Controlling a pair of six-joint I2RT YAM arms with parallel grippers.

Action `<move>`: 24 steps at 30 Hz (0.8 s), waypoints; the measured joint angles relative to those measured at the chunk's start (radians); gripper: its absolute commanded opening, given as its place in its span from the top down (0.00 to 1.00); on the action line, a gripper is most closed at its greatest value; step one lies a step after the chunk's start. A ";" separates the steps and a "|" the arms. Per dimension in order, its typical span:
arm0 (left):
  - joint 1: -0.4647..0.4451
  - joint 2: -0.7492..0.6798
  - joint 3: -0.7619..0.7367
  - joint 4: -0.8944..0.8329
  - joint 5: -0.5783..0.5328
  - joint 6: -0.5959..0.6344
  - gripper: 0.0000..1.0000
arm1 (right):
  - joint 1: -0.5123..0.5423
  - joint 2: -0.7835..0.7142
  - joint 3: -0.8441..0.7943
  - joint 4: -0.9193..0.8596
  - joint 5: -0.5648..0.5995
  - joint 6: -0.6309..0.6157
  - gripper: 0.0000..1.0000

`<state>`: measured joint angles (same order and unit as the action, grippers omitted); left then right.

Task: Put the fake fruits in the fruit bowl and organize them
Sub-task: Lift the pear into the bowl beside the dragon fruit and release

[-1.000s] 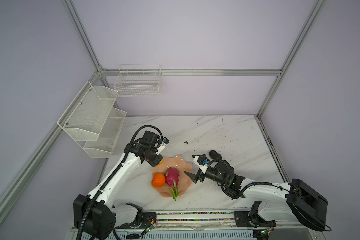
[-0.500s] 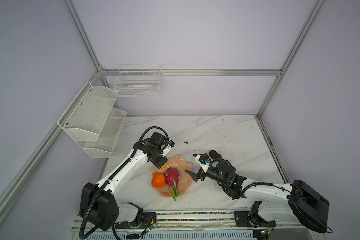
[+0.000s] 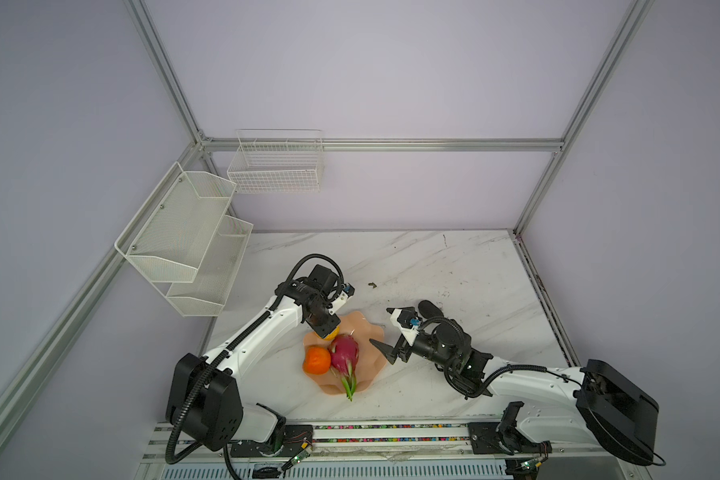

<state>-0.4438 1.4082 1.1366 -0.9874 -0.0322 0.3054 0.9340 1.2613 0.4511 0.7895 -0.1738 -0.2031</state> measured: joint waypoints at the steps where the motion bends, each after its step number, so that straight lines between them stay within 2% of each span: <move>1: -0.002 0.000 0.000 0.000 0.000 0.000 0.59 | 0.000 0.000 0.000 0.000 0.001 0.000 0.03; 9: -0.003 -0.004 -0.002 0.003 -0.001 0.000 0.48 | 0.000 0.000 0.000 0.000 0.008 0.000 0.03; 14: -0.003 -0.024 -0.002 0.004 -0.002 0.000 0.45 | -0.011 0.001 0.000 0.000 0.021 0.011 0.03; 19: -0.003 -0.064 -0.002 0.013 0.006 0.002 0.42 | -0.067 0.001 -0.001 0.000 0.030 0.043 0.03; 24: -0.004 -0.119 -0.002 0.042 0.032 0.012 0.42 | -0.138 -0.015 -0.016 0.005 0.038 0.082 0.03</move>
<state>-0.4477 1.2888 1.1347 -0.9455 -0.0002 0.3172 0.7959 1.2461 0.4347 0.7940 -0.1360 -0.1215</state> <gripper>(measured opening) 0.587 0.975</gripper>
